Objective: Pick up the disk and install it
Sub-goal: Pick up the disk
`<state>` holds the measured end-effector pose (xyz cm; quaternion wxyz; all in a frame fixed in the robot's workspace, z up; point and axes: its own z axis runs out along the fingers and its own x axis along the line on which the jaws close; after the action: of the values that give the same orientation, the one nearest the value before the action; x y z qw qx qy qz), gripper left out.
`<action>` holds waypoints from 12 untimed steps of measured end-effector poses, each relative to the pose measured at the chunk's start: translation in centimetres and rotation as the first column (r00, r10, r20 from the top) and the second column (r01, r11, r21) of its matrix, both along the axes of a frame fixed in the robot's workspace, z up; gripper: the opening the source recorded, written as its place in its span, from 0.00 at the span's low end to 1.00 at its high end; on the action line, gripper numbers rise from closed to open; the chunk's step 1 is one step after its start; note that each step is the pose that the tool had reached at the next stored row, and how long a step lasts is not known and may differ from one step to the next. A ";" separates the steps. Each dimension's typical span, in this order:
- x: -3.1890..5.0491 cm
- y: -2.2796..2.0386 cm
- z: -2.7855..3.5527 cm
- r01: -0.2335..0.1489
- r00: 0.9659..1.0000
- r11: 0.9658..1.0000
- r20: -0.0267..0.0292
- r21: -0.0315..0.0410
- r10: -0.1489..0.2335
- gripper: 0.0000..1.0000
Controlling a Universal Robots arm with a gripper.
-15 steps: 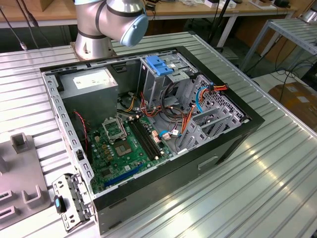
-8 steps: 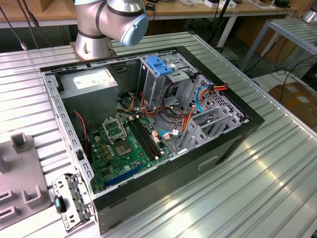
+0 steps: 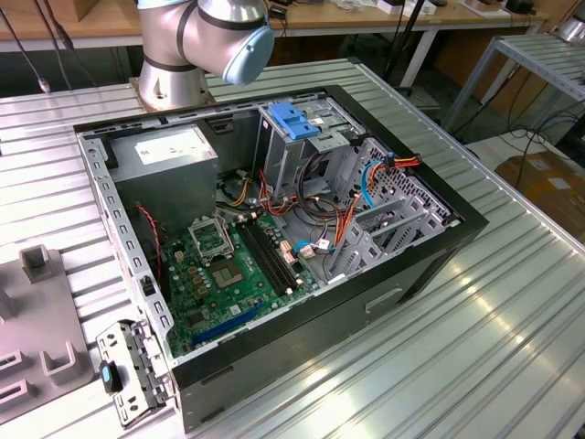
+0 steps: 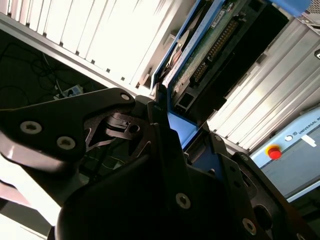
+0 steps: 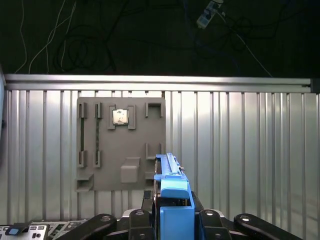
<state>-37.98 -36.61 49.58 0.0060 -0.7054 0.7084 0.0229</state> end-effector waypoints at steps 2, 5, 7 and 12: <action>0.04 -0.15 0.01 0.000 1.000 1.000 0.000 0.000 0.000 0.37; 0.05 -0.79 0.01 0.000 1.000 1.000 0.000 0.000 0.000 0.37; 0.06 -1.14 0.00 0.000 1.000 1.000 0.000 0.000 0.000 0.37; 0.50 -1.41 -0.02 0.000 1.000 1.000 0.000 0.000 0.000 0.37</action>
<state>-37.48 -38.02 49.57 0.0060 -0.7055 0.7083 0.0229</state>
